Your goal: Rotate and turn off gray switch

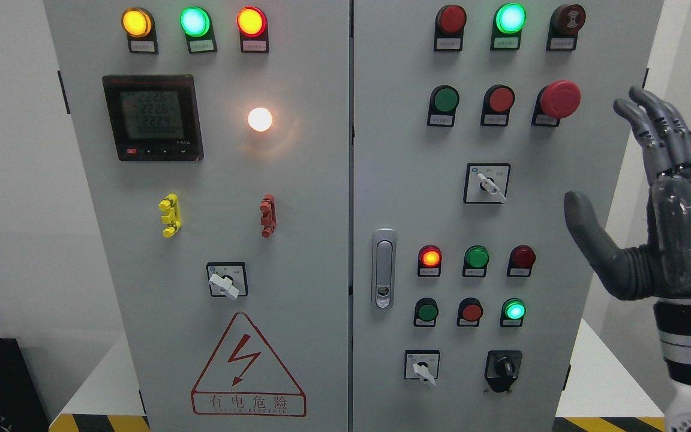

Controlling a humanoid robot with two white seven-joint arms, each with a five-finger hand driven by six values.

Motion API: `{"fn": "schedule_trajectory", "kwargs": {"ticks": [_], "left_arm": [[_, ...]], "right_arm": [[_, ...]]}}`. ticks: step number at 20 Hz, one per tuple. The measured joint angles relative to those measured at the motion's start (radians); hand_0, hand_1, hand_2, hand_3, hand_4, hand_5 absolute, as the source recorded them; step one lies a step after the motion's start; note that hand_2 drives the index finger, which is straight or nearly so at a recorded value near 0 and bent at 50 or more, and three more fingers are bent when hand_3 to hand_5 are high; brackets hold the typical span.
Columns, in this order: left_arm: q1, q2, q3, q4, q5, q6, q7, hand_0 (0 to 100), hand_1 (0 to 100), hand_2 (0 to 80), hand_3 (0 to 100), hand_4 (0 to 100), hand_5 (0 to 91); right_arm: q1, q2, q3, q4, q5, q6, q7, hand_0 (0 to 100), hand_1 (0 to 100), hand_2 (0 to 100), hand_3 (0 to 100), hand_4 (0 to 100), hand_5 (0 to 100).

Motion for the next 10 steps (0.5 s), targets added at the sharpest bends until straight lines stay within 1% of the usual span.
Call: {"fn": "schedule_trajectory", "kwargs": {"ticks": [10], "left_arm": [[0.000, 0.000, 0.000, 0.000, 0.000, 0.000, 0.000, 12, 39, 0.0, 0, 0, 0.0]], "right_arm": [[0.000, 0.010, -0.003, 0.002, 0.000, 0.000, 0.000, 30, 12, 0, 4, 0, 0]]}}
